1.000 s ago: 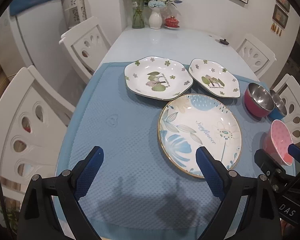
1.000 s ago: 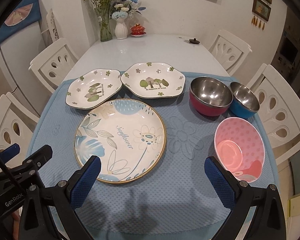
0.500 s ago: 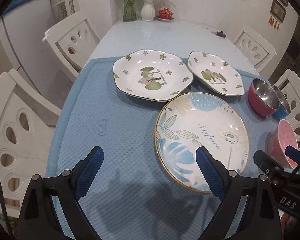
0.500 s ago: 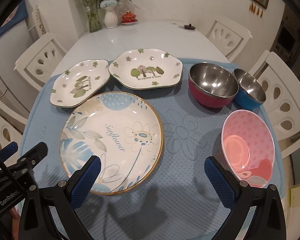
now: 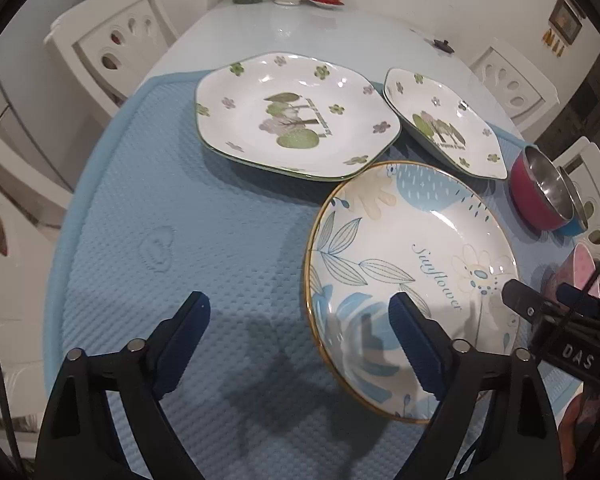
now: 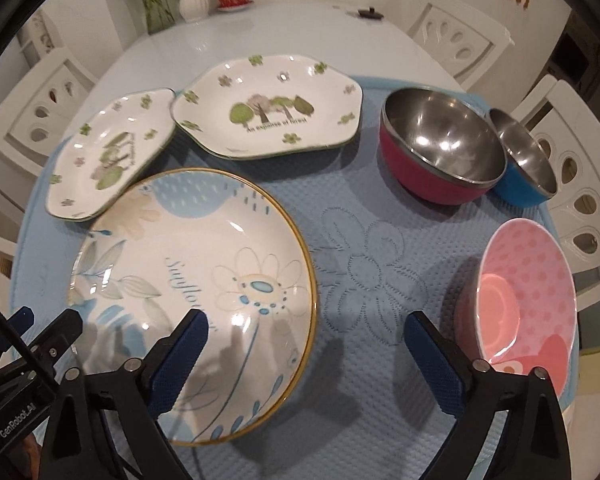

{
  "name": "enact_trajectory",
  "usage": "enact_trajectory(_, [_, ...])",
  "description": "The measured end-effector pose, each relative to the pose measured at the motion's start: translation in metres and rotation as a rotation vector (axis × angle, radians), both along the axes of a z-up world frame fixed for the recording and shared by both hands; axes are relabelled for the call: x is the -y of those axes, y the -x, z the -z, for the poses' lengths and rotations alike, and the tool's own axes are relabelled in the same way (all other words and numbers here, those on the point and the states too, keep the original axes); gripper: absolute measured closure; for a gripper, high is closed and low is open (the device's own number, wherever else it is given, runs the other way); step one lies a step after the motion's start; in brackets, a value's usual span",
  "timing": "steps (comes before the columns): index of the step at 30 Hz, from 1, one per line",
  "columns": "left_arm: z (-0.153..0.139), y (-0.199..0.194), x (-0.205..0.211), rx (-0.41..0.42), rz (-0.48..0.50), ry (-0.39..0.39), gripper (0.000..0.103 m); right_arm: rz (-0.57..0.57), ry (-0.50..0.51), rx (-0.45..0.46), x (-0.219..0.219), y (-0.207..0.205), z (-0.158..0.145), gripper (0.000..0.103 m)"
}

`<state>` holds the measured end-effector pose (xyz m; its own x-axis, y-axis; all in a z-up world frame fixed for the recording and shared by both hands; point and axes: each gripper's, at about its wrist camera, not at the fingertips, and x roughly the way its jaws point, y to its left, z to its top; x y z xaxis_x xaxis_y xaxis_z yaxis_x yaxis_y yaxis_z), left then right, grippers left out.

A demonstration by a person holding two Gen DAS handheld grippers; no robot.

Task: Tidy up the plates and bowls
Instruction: 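Close the left tool on the round Sunflower plate's rim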

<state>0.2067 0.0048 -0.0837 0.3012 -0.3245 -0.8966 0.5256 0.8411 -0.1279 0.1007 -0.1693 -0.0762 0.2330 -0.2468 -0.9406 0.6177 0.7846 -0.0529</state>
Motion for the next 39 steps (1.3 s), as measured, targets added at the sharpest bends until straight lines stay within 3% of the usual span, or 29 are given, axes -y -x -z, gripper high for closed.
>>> enact_trajectory(3, [0.008,-0.004,0.004,-0.031,0.025,-0.001,0.029,0.007,-0.031,-0.019,0.006,-0.005,0.009,0.018])
enact_trajectory(10, [0.021,-0.009,0.008,-0.069,0.041,0.007,0.047,0.01,-0.067,-0.025,0.013,-0.015,0.021,0.028])
enact_trajectory(12, [0.024,-0.01,0.008,-0.083,0.041,0.011,0.053,0.008,-0.08,-0.026,0.014,-0.017,0.025,0.039])
enact_trajectory(20, [0.026,-0.017,0.007,-0.11,0.047,0.069,0.072,0.015,-0.173,0.025,0.028,-0.021,0.039,0.061])
enact_trajectory(28, [0.029,-0.019,0.009,-0.126,0.069,0.115,0.072,-0.013,-0.257,0.108,0.039,-0.016,0.045,0.066])
enact_trajectory(34, [0.032,-0.019,0.017,-0.152,0.15,0.149,0.072,-0.092,-0.283,0.15,0.043,-0.009,0.047,0.066])
enact_trajectory(39, [0.031,-0.017,0.015,-0.144,0.101,0.171,0.072,-0.13,-0.279,0.152,0.037,-0.004,0.045,0.066])
